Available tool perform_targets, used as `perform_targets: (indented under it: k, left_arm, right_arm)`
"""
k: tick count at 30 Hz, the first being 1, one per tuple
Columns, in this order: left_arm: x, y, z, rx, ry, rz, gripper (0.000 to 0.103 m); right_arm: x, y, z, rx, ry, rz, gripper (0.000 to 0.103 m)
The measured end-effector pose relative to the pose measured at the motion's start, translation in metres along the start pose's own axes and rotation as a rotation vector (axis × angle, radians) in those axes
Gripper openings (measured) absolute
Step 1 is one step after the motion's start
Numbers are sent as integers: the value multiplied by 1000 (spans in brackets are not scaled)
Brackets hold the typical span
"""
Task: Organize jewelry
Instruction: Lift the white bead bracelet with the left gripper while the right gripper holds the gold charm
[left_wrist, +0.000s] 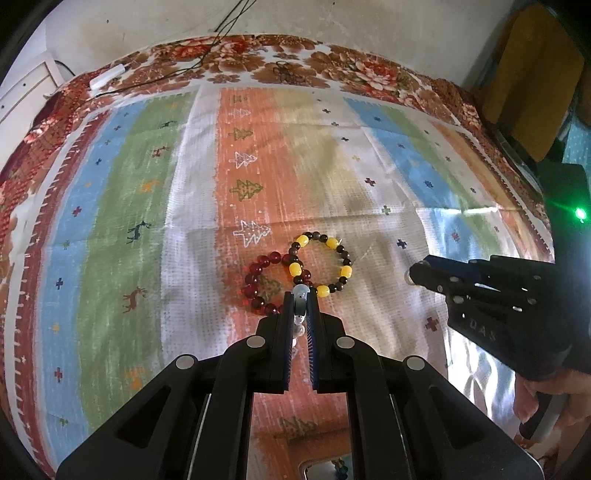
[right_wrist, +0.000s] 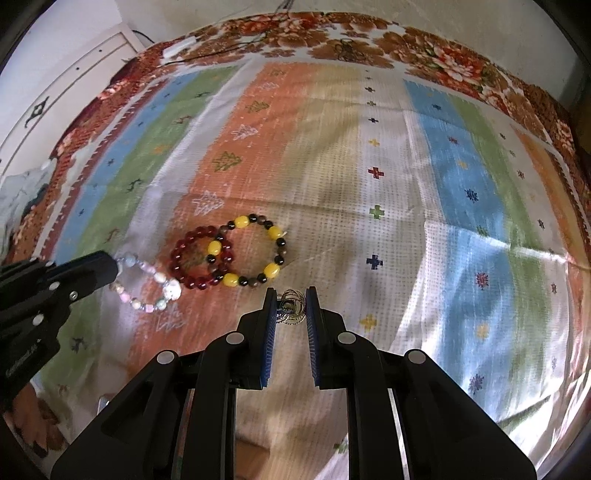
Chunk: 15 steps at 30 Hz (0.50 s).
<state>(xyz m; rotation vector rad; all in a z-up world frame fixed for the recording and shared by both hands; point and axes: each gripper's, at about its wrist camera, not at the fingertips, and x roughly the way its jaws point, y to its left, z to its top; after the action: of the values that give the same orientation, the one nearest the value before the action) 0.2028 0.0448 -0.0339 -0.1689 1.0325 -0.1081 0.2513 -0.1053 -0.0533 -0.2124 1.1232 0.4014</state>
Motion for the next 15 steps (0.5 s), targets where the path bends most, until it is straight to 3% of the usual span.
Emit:
perform_targets:
  k: [15]
  left_arm:
    - [-30,0,-14,4,-51,-14,6]
  right_arm:
    - [-40,14,-24,-36,-64,57,16]
